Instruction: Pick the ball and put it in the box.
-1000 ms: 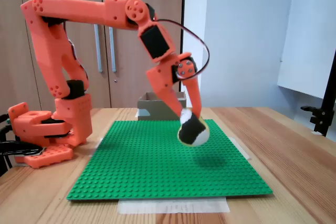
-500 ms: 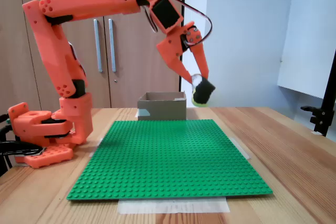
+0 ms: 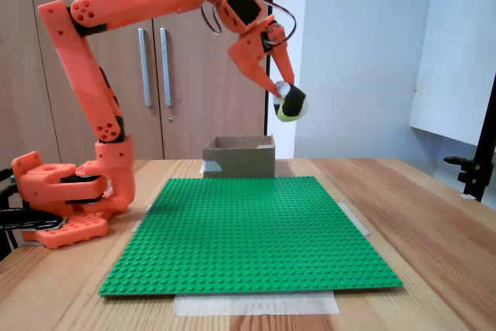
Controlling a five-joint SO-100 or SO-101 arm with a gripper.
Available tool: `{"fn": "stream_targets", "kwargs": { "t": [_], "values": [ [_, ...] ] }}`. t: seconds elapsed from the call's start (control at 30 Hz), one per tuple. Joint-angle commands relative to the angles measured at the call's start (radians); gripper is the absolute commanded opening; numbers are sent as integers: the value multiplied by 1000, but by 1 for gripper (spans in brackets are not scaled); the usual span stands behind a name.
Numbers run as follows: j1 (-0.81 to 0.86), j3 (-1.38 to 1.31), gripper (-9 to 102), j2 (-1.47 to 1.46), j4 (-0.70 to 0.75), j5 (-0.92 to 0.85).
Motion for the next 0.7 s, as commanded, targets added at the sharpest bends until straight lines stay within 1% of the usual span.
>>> {"fn": "stream_targets", "kwargs": {
  "t": [0.0, 0.33, 0.5, 0.67],
  "values": [
    [-75, -71, -1, 60, -28, 11],
    [-299, -61, -1, 60, -60, 32],
    [-368, -14, -1, 60, -107, 32],
    [-414, 15, -1, 58, -126, 35]
  ]
}}
